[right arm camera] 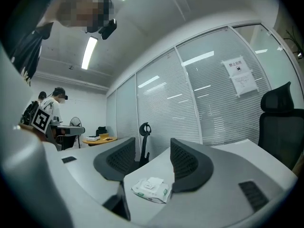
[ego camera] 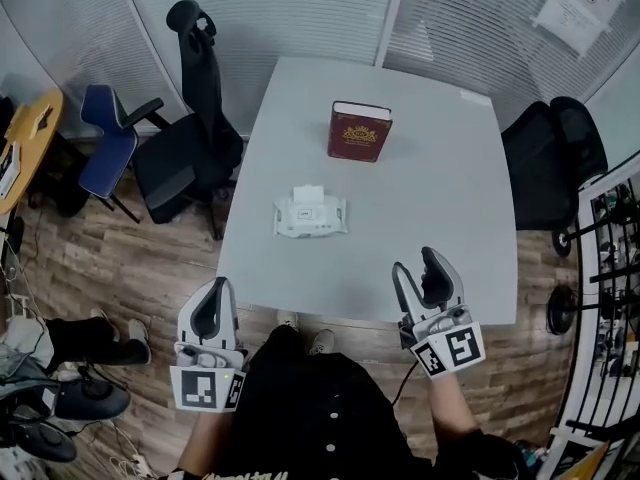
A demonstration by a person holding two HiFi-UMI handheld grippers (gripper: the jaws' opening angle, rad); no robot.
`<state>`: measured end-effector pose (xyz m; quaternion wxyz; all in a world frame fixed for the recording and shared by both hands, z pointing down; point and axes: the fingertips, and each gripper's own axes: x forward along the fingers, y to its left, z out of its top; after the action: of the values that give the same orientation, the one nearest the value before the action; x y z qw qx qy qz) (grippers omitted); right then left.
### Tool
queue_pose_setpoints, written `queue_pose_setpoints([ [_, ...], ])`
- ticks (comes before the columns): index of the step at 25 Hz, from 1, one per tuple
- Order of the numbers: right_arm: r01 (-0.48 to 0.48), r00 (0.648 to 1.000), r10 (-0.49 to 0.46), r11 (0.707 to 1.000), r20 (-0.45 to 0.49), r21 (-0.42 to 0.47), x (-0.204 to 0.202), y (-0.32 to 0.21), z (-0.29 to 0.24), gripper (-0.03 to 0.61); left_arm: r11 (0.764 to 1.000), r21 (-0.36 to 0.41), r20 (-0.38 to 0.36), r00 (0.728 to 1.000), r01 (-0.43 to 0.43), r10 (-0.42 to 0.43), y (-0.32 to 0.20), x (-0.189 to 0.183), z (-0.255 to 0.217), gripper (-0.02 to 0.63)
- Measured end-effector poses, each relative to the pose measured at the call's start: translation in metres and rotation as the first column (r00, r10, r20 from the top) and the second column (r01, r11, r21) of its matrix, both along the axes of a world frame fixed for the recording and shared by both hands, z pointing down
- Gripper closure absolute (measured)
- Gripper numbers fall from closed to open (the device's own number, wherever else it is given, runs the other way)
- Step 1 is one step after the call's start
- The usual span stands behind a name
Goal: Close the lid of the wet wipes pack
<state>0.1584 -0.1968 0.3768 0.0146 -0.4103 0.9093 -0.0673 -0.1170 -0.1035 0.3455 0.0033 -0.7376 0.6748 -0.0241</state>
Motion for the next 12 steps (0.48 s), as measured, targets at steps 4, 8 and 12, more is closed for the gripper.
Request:
queue_pose_setpoints([
  [4,0.033,0.999,-0.034,0.999,-0.014,-0.034,-0.014,-0.014,0.013,0.347,1.0,-0.012,-0.005,1.0,0.011,-0.011,-0.007,-0.011,0.007,0.598],
  [8,0.071,0.997,-0.072,0.995,-0.014,-0.065,-0.03,-0.034,0.022,0.351,1.0,-0.001,-0.008,1.0,-0.007,0.007,-0.026,-0.019,0.005,0.598],
  [12,0.084,0.996,-0.087,0.992,-0.026,-0.09,-0.043,-0.057,0.032,0.35,0.999,0.025,0.001,1.0,-0.024,0.024,-0.048,-0.028,-0.003,0.598],
])
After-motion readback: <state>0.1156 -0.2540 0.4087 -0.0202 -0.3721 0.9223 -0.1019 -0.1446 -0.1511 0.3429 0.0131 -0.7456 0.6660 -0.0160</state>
